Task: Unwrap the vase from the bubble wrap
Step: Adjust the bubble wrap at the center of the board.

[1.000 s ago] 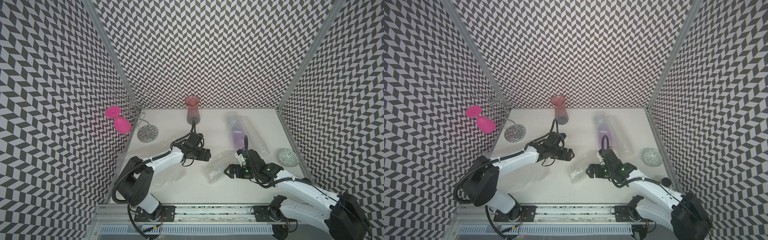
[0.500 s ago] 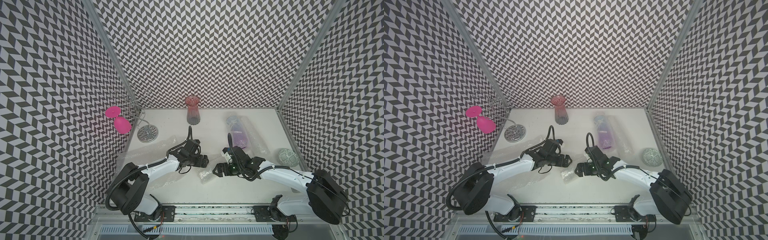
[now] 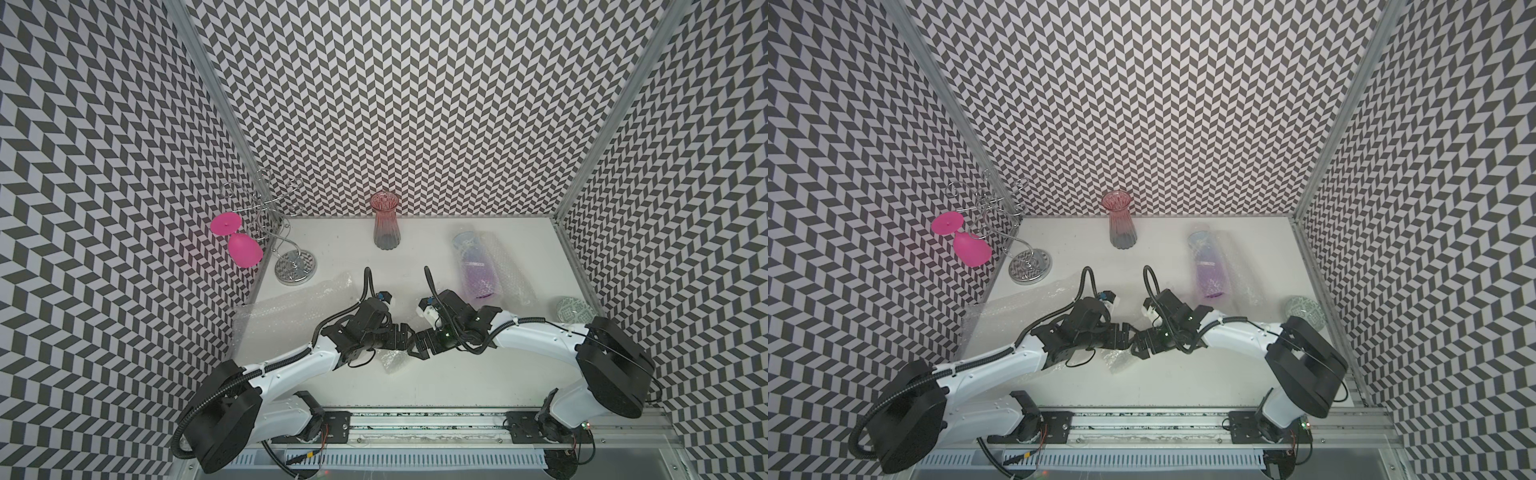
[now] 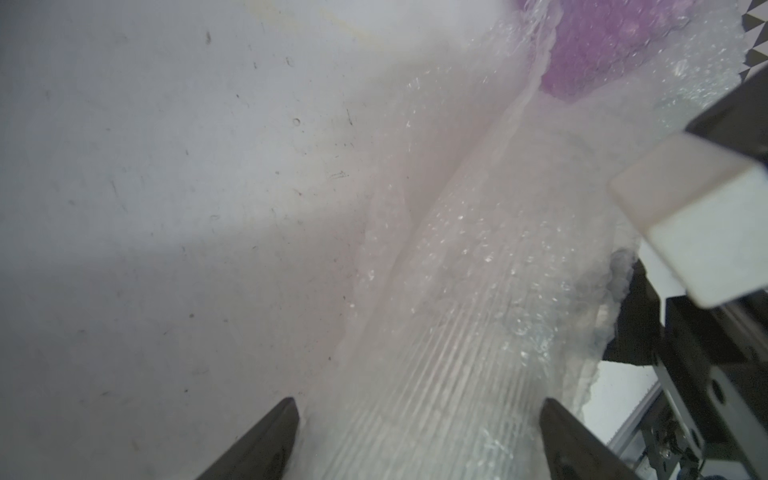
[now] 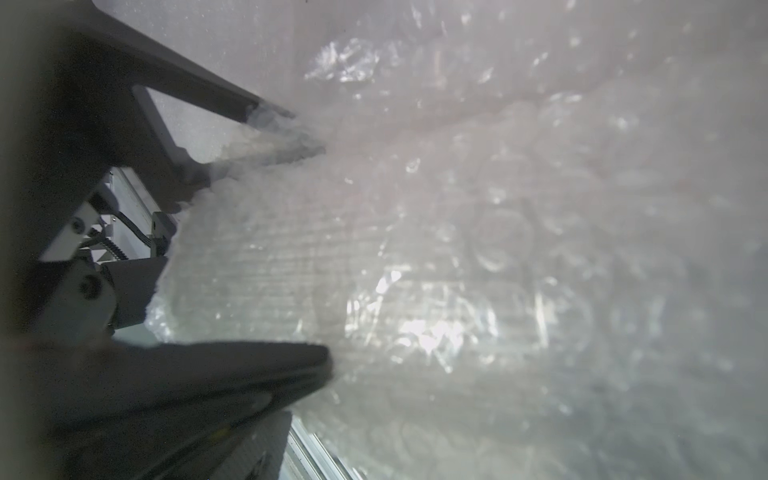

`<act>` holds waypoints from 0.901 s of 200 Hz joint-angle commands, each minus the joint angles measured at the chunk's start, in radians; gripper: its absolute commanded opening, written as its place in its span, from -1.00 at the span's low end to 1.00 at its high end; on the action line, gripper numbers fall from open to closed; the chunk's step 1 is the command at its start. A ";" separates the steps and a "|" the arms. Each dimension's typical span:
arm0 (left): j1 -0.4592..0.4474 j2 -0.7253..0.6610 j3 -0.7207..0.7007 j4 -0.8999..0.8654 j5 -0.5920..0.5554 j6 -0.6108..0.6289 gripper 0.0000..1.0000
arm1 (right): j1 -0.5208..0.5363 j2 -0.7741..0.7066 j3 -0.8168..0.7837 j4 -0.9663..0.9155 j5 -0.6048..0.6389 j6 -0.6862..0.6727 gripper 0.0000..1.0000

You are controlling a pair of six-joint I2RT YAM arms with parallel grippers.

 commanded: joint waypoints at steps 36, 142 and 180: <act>-0.065 0.015 -0.056 -0.090 0.114 -0.071 0.78 | 0.006 0.094 0.129 0.120 0.117 -0.051 0.97; 0.150 0.002 0.120 -0.247 0.111 0.080 0.77 | -0.001 -0.118 0.016 0.069 0.159 -0.022 0.96; 0.215 0.072 0.205 -0.255 0.126 0.132 0.76 | -0.002 -0.141 0.046 -0.033 0.263 -0.008 0.95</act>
